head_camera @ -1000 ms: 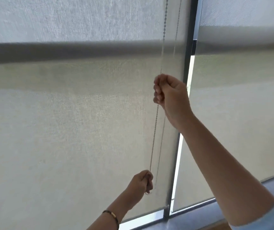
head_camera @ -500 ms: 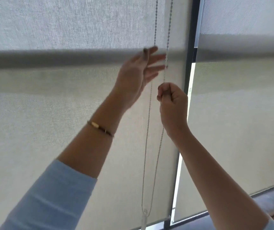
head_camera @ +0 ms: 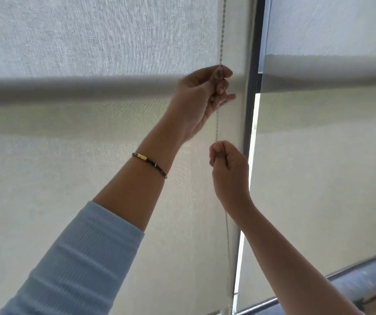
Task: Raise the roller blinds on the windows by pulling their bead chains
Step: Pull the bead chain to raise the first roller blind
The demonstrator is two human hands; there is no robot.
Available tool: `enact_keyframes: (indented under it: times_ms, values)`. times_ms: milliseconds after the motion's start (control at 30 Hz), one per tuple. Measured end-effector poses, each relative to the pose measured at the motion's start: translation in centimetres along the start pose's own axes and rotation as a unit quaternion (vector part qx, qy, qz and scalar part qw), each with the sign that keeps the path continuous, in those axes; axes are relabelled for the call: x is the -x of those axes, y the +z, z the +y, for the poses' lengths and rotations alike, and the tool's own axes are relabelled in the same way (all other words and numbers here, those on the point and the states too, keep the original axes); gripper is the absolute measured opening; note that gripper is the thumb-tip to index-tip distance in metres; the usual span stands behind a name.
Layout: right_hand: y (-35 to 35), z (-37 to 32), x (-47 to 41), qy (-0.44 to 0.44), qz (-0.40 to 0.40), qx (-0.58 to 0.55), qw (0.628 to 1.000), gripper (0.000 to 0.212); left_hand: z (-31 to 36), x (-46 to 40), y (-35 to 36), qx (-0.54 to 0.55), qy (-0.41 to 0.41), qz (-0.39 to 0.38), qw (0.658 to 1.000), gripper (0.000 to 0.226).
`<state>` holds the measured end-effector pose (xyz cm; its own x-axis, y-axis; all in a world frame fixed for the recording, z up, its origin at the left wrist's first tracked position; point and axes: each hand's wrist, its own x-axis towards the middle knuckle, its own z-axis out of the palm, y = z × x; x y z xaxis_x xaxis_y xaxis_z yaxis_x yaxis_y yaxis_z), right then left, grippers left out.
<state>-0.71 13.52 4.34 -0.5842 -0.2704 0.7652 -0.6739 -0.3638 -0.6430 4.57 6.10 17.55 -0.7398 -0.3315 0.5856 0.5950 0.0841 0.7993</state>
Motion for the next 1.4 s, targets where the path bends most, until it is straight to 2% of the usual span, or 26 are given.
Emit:
enact_keyframes:
  times_ms: [400,600,733,867,933,967,1033,1100,1167,1300,1400]
  values:
    - [-1.4,9.1,10.7,0.106,-0.08,0.08,0.988,0.036,-11.7,8.3,-3.2,0.01,-0.115,0.055,0.992,0.031]
    - [-2.1,13.1,15.8,0.163,-0.139,0.134,0.968,0.05,-16.6,13.0,-4.1,-0.036,-0.175,0.082,0.981,0.027]
    - [-2.6,14.1,17.1,0.213,-0.193,0.151,0.946,0.047,-18.2,15.0,-4.6,-0.077,-0.203,0.102,0.971,0.029]
    - [-2.6,13.0,13.2,0.271,-0.274,0.13,0.914,0.024,-17.7,14.5,-5.3,-0.098,-0.194,0.119,0.969,0.029]
    - [-3.1,11.0,9.8,0.253,-0.272,0.111,0.922,0.038,-17.2,14.3,-5.6,-0.082,-0.207,0.126,0.967,0.026]
    - [-3.5,9.6,7.9,0.236,-0.256,0.083,0.934,0.043,-16.9,14.3,-5.8,-0.064,-0.218,0.124,0.966,0.023]
    - [-4.1,5.5,3.7,0.229,-0.218,-0.025,0.948,0.039,-16.2,14.6,-5.9,-0.048,-0.235,0.104,0.965,0.02]
    - [-4.3,1.4,-0.9,0.239,-0.217,-0.143,0.936,0.031,-15.9,14.9,-5.7,-0.059,-0.239,0.091,0.965,0.021]
    - [-4.5,-2.1,-5.3,0.223,-0.235,-0.203,0.924,0.032,-15.7,15.3,-5.5,-0.064,-0.234,0.094,0.966,0.02]
    - [-3.8,-6.4,-11.4,0.148,-0.229,-0.178,0.946,0.033,-15.6,16.0,-5.1,-0.063,-0.227,0.09,0.968,0.021]
    - [-2.8,-7.1,-12.3,0.138,-0.221,-0.181,0.948,0.026,-15.2,16.3,-4.7,-0.087,-0.229,0.075,0.967,0.023]
